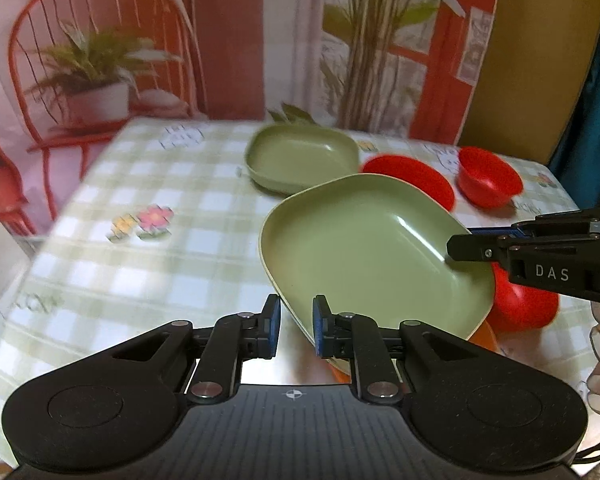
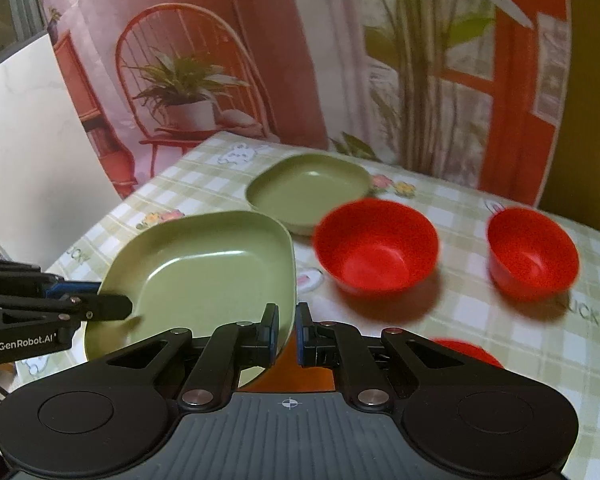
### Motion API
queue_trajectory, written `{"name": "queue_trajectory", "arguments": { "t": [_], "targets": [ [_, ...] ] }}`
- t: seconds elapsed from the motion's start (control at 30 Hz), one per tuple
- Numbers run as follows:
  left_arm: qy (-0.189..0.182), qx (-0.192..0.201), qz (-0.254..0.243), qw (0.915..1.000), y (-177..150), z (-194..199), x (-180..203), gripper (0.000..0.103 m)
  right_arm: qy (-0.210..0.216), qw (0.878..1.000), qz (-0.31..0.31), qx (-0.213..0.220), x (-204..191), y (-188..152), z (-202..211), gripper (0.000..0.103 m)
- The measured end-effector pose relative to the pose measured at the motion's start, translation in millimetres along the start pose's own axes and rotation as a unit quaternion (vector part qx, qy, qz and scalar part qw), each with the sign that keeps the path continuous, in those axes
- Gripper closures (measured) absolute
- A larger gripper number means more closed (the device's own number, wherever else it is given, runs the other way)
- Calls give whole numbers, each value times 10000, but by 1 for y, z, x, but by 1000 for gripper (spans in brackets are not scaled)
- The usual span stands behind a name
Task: Organize plates and bowls
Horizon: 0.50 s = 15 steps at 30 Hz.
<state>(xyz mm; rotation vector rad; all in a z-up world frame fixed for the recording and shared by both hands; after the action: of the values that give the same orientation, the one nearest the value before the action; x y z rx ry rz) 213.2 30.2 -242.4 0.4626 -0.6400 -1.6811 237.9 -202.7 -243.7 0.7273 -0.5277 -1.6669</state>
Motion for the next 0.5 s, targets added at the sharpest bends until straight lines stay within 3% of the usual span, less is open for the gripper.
{"name": "queue_trajectory", "arguments": {
  "t": [0.5],
  "targets": [
    [-45, -586, -167, 9981, -26, -15, 27, 84, -35, 9998, -131, -121, 21, -31, 8, 95]
  ]
}}
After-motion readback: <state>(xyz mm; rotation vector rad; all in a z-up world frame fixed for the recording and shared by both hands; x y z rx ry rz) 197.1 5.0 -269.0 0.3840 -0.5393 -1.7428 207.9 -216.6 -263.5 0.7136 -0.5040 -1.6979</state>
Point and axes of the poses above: each gripper's, at about its wrist camera, not at the fingertips, and z roughly against the way its jaws point, x to its right, y to its top, the point moved 10 cm from there along -z, roughly the way its jaws point
